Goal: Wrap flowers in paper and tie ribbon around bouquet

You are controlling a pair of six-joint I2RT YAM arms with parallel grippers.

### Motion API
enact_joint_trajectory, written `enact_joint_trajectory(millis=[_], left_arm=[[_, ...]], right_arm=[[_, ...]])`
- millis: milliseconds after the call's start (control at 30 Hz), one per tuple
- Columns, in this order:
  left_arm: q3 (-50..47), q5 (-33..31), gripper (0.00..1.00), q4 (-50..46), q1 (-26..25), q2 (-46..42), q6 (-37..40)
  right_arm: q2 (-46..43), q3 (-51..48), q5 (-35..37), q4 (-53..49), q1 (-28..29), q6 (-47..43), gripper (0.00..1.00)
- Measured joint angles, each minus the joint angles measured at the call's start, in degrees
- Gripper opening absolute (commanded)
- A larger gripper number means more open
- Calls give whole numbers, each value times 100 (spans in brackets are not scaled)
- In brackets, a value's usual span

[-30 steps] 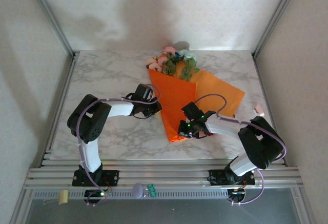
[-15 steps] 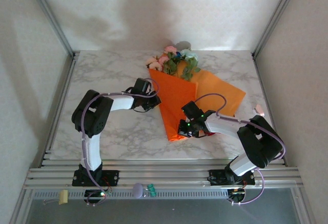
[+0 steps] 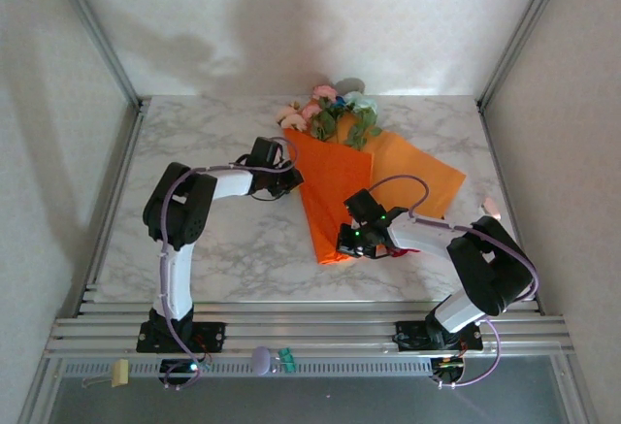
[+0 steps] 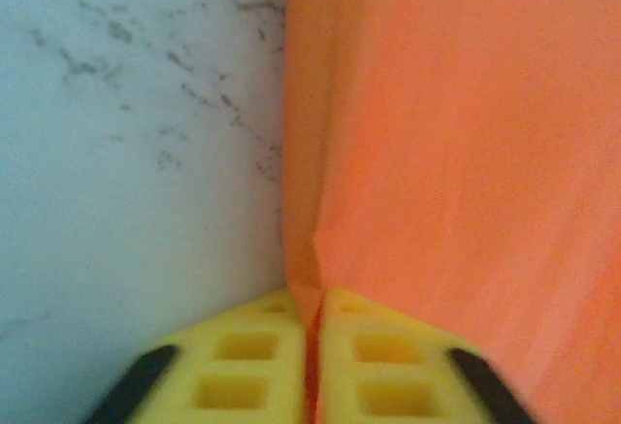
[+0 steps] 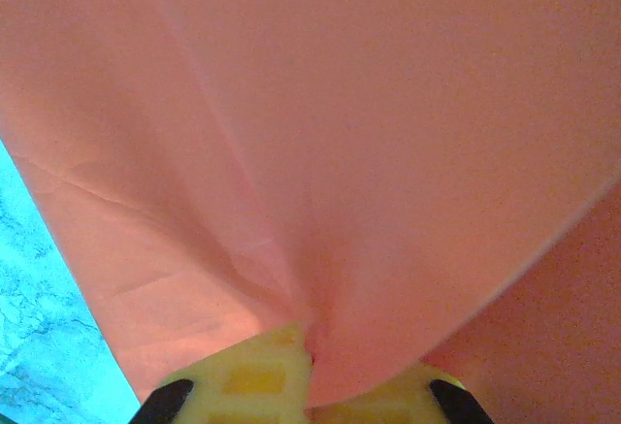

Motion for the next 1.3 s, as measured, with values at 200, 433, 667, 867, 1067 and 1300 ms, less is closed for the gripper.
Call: enact_joint_trajectory(millis=[200,433,667,867,1067,1300], left_arm=[[391,-310,18,146,337,232,-9],[872,-280,3,184,590,656,-55],[1338,-199,40,262,671,866,-31],[1497,-184,42,284,691,955,-44],[1598,-144,43,299,695,1038,-37],[1617,-138,38,372,680,1054,-52]], right_arm=[[2,7,-72,-87,0,-35,0],[42,50,-114,-138,-26,-39,0],[55,59,-195,-155,-68,-57,0],[90,92,-240,-190,-101,-57,0],[107,114,-258,-221,-125,-59,0],[118,125,-306,-236,-151,-59,0]])
